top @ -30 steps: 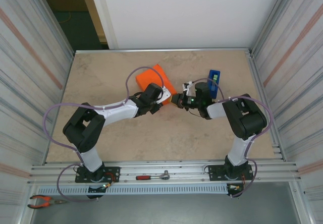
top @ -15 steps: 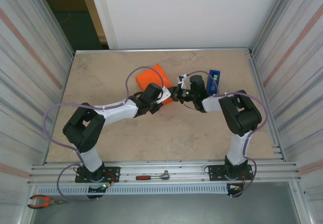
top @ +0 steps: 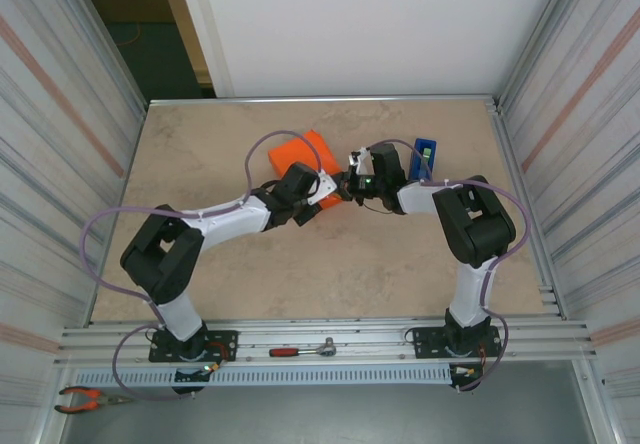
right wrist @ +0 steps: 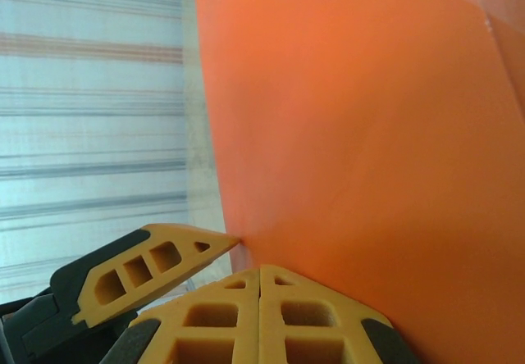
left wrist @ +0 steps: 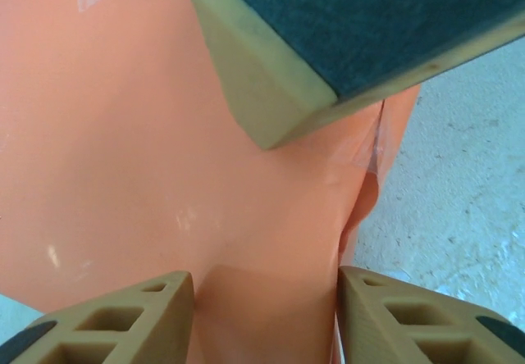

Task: Wrap the gift box in paper

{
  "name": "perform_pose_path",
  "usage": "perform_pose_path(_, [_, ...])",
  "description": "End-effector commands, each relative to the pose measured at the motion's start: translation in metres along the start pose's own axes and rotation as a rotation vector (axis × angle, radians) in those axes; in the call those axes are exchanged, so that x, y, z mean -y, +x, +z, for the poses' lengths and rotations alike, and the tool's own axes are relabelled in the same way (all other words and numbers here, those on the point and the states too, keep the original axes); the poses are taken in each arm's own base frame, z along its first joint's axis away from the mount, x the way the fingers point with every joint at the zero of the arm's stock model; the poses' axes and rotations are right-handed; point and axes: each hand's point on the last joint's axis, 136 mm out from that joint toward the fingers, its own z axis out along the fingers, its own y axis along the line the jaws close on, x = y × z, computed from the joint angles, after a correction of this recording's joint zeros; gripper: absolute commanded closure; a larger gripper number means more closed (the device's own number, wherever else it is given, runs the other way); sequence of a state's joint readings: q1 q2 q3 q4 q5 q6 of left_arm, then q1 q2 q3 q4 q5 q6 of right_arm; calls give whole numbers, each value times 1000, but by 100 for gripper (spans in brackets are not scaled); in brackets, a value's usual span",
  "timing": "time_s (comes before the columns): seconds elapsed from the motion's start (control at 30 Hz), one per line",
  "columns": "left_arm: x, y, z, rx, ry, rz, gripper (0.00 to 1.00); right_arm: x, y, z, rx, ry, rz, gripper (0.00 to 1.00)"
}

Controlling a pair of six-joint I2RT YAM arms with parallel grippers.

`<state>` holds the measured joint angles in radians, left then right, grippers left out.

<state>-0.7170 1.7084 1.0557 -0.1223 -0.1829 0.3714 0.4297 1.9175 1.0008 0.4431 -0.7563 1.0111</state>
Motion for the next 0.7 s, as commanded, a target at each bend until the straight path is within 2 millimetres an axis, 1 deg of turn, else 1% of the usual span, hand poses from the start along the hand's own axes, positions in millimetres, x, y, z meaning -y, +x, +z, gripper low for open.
perform_pose_path(0.0, [-15,-30,-29,88,12,-48,49,3,-5,-1,-7,29,2,100])
perform_pose_path(0.1, [-29,-43,-43,140,10,-106,49,-17,-15,-7,16,-2,-26,100])
perform_pose_path(0.13, [-33,-46,-48,156,10,-133,48,-24,-19,-10,27,-12,-37,98])
perform_pose_path(0.23, [-47,-47,-58,189,11,-223,47,-42,-26,-20,58,-36,-70,91])
perform_pose_path(0.3, [-54,-45,-62,200,15,-288,47,-47,-25,-27,66,-37,-81,89])
perform_pose_path(0.37, [-62,-40,-65,202,12,-348,46,-46,-21,-33,70,-28,-82,89])
perform_pose_path(0.47, [-73,-30,-66,204,6,-451,43,-40,-7,-40,69,-14,-80,89])
perform_pose_path(0.57, [-92,-13,-66,189,-15,-577,40,-27,12,-47,63,18,-76,92])
perform_pose_path(0.67, [-112,8,-63,169,-20,-733,35,-11,35,-49,43,61,-75,95])
